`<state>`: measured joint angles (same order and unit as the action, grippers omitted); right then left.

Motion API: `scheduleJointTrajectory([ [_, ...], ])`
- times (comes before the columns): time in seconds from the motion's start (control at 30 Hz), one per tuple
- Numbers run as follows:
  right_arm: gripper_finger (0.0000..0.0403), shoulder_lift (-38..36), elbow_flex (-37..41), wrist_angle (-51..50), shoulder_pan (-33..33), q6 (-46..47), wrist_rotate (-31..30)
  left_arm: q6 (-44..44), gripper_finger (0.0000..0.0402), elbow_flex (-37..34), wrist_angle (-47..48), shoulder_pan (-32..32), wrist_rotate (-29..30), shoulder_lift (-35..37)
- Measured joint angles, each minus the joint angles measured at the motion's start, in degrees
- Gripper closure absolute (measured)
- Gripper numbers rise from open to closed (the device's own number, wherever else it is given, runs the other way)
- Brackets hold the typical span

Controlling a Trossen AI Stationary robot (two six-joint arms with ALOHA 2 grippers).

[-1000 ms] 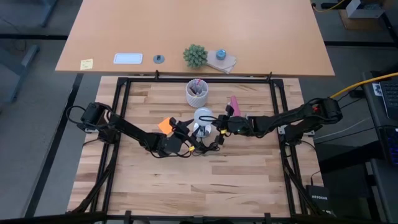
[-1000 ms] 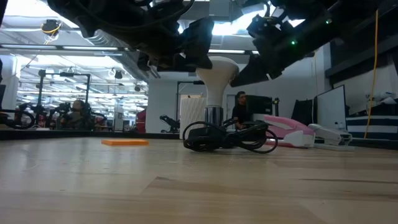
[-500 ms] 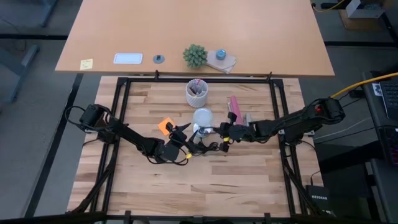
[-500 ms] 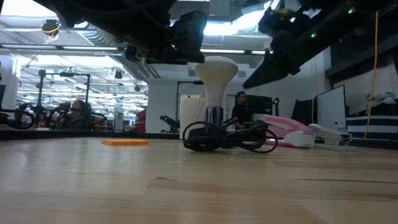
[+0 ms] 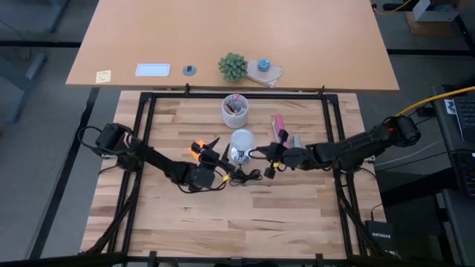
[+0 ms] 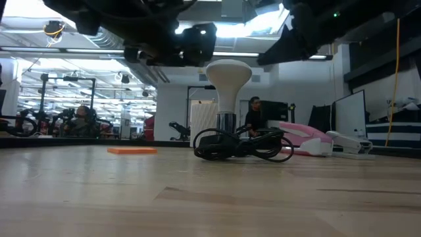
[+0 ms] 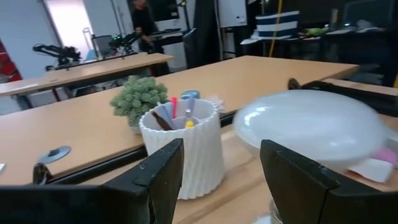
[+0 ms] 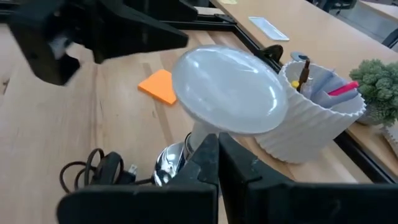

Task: Screw lightbulb
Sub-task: Remove the lightbulb from the lamp

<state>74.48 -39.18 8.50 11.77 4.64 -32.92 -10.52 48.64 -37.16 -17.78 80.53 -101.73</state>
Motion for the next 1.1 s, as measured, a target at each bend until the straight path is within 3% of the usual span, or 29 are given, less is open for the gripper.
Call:
scheduleJointTrajectory([
  [0.3, 0.0400, 0.02, -0.01, 1.74, -4.44, -0.45, 5.30, -0.18, 0.0196, 0.00, -0.05, 2.62, -0.22, 0.00],
  [0.47, 0.0400, 0.02, 0.00, 1.77, -6.35, -0.45, 7.65, -0.32, 0.0196, 0.00, -0.01, 3.46, -4.14, 0.00],
  [1.1, 0.0400, 0.03, 0.00, 1.79, -8.68, -0.55, 7.62, -1.09, 0.0196, -0.04, -0.11, 1.24, -7.08, 0.07],
])
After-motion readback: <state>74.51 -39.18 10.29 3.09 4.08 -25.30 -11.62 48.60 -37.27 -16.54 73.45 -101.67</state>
